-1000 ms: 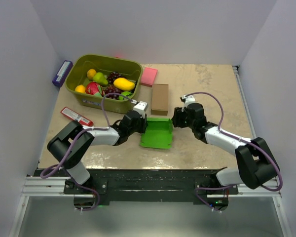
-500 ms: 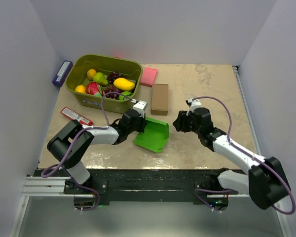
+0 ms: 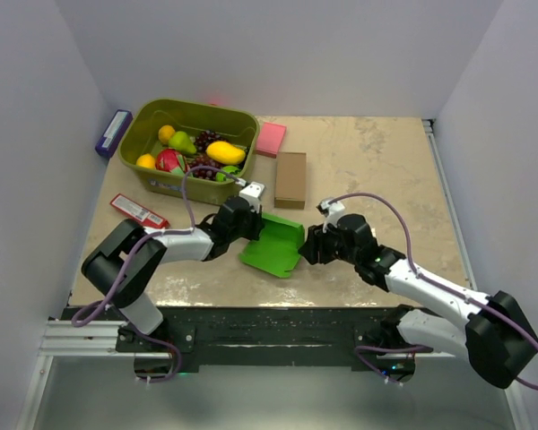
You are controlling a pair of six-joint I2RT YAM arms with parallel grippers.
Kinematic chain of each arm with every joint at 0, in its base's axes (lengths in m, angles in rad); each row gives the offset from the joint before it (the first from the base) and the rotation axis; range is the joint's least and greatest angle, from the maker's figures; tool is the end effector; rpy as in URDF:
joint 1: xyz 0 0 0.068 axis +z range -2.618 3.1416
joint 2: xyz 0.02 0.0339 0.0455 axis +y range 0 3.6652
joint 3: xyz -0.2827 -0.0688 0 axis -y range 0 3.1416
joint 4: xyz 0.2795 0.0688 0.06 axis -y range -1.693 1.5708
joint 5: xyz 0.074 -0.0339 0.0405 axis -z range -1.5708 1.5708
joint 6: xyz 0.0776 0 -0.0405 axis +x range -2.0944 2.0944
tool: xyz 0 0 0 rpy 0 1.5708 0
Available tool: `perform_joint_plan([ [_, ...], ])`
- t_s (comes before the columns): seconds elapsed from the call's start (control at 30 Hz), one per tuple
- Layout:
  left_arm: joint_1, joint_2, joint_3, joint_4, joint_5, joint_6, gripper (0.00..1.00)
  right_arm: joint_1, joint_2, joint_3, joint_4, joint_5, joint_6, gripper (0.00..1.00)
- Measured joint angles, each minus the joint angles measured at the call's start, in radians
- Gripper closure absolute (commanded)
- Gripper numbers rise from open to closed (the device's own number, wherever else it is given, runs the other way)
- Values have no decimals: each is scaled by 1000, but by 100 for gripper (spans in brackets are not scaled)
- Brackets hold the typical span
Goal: Fold the paper box
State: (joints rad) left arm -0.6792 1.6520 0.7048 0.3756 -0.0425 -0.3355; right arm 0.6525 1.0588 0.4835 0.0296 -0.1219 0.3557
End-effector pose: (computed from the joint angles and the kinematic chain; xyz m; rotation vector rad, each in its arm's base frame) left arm 0.2995 -0.2376 0.1214 0.3498 2.1640 -0.5405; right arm 0.2150 0.1761 0.1798 -0.3996 2.1623 0.7147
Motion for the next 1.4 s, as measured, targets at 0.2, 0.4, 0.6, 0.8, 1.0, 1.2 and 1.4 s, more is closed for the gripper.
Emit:
perform_joint_plan([
  [0.2, 5, -32, -16, -22, 10, 18, 94, 2, 14, -13, 15, 27, -8, 54],
  [0.4, 5, -38, -17, -38, 13, 19, 95, 4, 55, -13, 64, 27, -23, 61],
  [0.6, 5, -39, -17, -47, 14, 24, 96, 18, 95, -12, 113, 26, -31, 64],
  [0.8, 5, -40, -17, -50, 13, 25, 97, 37, 124, -6, 130, 34, -36, 67],
  [1.0, 5, -47, -29, -40, 15, 26, 98, 42, 160, 17, 138, 80, -35, 69],
  [1.2, 8, -54, -42, -28, 13, 31, 99, 48, 220, 53, 148, 115, -35, 69],
  [1.4, 12, -56, -45, -25, 12, 42, 99, 48, 295, 88, 174, 137, -36, 71],
])
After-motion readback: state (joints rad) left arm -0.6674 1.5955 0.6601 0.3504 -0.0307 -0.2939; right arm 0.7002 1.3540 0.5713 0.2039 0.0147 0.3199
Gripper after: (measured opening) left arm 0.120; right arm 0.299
